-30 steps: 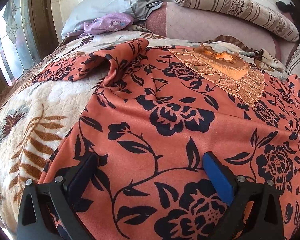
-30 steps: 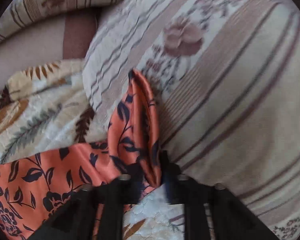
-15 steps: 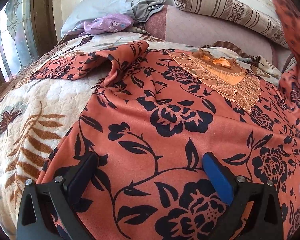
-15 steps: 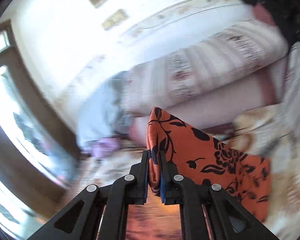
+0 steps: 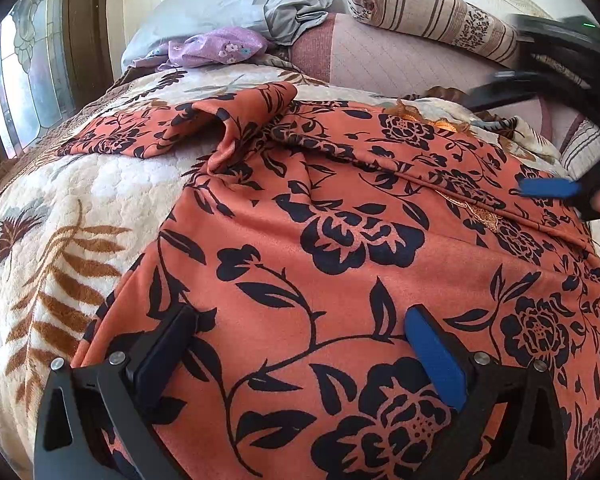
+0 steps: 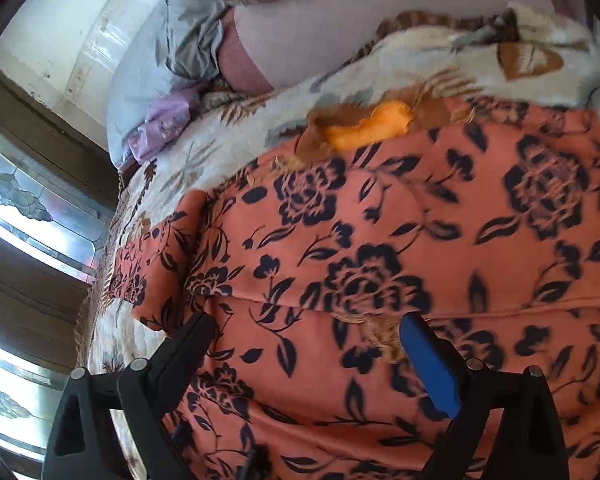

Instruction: Fold small clothes

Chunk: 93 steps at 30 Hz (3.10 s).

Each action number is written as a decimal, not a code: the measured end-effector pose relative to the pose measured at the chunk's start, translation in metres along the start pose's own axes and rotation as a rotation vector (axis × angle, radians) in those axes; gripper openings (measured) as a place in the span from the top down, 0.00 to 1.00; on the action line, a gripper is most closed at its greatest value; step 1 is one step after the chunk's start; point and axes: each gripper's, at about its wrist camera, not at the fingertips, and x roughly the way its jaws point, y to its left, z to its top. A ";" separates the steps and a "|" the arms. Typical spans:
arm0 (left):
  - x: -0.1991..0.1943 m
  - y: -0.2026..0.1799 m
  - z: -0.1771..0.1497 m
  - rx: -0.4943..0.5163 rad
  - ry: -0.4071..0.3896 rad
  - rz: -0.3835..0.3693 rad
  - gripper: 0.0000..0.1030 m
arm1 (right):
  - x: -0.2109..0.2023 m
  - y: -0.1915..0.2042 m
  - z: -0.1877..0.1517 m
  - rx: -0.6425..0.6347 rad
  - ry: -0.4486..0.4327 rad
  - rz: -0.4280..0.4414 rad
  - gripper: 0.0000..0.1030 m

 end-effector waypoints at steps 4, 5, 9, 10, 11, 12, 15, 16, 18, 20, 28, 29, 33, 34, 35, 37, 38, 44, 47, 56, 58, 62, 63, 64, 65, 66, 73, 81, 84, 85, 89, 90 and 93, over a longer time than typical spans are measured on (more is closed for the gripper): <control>-0.001 0.002 0.004 -0.009 0.028 -0.017 0.00 | -0.070 -0.042 0.026 -0.030 -0.240 -0.159 0.05; -0.002 0.003 0.009 -0.014 0.048 -0.028 0.00 | -0.070 -0.057 0.022 -0.030 -0.264 -0.208 0.05; -0.027 0.038 0.047 -0.175 0.071 -0.260 0.00 | -0.023 -0.122 -0.022 -0.027 -0.132 -0.323 0.04; -0.032 0.051 0.060 -0.234 0.056 -0.282 0.00 | -0.028 -0.123 -0.028 -0.041 -0.195 -0.289 0.04; -0.036 0.062 0.073 -0.293 0.049 -0.310 0.00 | -0.035 -0.122 -0.024 -0.021 -0.212 -0.279 0.03; -0.037 0.072 0.088 -0.352 0.043 -0.356 0.00 | -0.033 -0.124 -0.019 -0.005 -0.198 -0.259 0.00; -0.033 0.052 0.127 -0.316 0.004 -0.372 0.00 | -0.033 -0.124 -0.018 -0.018 -0.190 -0.278 0.00; -0.031 0.036 0.137 -0.248 -0.017 -0.348 0.00 | -0.036 -0.125 -0.017 -0.014 -0.191 -0.269 0.00; -0.014 -0.013 0.152 -0.035 -0.060 -0.210 0.00 | -0.045 -0.132 -0.017 0.023 -0.192 -0.209 0.00; 0.022 -0.050 0.156 0.131 -0.014 -0.088 0.00 | -0.046 -0.139 -0.019 0.100 -0.183 -0.098 0.01; 0.113 -0.047 0.127 0.158 0.161 0.001 0.00 | -0.081 -0.229 0.055 0.350 -0.212 0.034 0.04; 0.113 -0.046 0.126 0.155 0.150 -0.003 0.00 | -0.068 -0.242 0.068 0.376 -0.174 0.032 0.11; 0.107 -0.042 0.120 0.146 0.118 -0.016 0.00 | -0.020 -0.247 0.111 0.346 -0.034 0.022 0.59; 0.108 -0.042 0.122 0.143 0.116 -0.020 0.00 | -0.015 -0.239 0.122 0.317 -0.007 -0.004 0.82; 0.108 -0.042 0.122 0.138 0.113 -0.026 0.00 | -0.018 -0.227 0.130 0.271 -0.010 -0.060 0.88; 0.108 -0.041 0.120 0.138 0.096 -0.026 0.00 | -0.037 -0.190 0.135 0.082 -0.108 -0.220 0.89; 0.111 -0.043 0.120 0.140 0.089 -0.022 0.00 | -0.037 -0.180 0.129 0.024 -0.155 -0.283 0.89; 0.111 -0.042 0.119 0.135 0.086 -0.027 0.00 | -0.032 -0.210 0.114 0.217 -0.172 -0.317 0.71; 0.110 -0.043 0.118 0.137 0.079 -0.023 0.00 | -0.078 -0.201 0.097 0.325 -0.304 -0.187 0.61; 0.104 -0.036 0.130 0.114 0.145 -0.062 0.00 | -0.058 -0.146 0.033 0.211 -0.193 -0.228 0.20; 0.086 -0.020 0.140 0.036 0.184 -0.174 0.00 | -0.081 -0.111 0.025 0.099 -0.318 -0.197 0.16; 0.009 0.052 0.158 -0.158 -0.034 -0.393 0.00 | -0.054 -0.087 -0.006 -0.084 -0.375 -0.363 0.00; -0.006 0.084 0.163 -0.216 -0.096 -0.383 0.00 | -0.030 -0.098 -0.014 -0.078 -0.272 -0.383 0.00; -0.012 0.116 0.167 -0.286 -0.126 -0.354 0.00 | -0.015 -0.113 -0.016 -0.026 -0.171 -0.373 0.00; -0.013 0.149 0.169 -0.368 -0.145 -0.324 0.00 | -0.019 -0.115 -0.014 -0.016 -0.192 -0.353 0.00; -0.008 0.191 0.170 -0.492 -0.161 -0.287 0.00 | -0.027 -0.117 -0.012 0.004 -0.227 -0.324 0.00; 0.091 0.345 0.148 -1.064 -0.010 -0.262 0.08 | -0.023 -0.120 -0.014 -0.001 -0.212 -0.347 0.00; 0.125 0.354 0.175 -0.903 0.015 -0.047 0.89 | -0.019 -0.125 -0.015 0.002 -0.215 -0.342 0.00; 0.127 0.367 0.175 -0.907 0.042 -0.069 0.95 | -0.021 -0.125 -0.013 0.005 -0.214 -0.340 0.00; 0.120 0.362 0.183 -0.869 0.045 -0.022 0.95 | -0.020 -0.125 -0.013 0.004 -0.213 -0.340 0.00; 0.046 0.288 0.229 -0.586 -0.138 0.018 0.96 | -0.022 -0.126 -0.013 0.013 -0.220 -0.327 0.00; 0.027 0.265 0.239 -0.525 -0.186 -0.008 0.96 | -0.023 -0.127 -0.013 0.015 -0.221 -0.322 0.00; -0.031 0.169 0.265 -0.329 -0.308 -0.145 0.96 | -0.024 -0.127 -0.013 0.021 -0.225 -0.310 0.00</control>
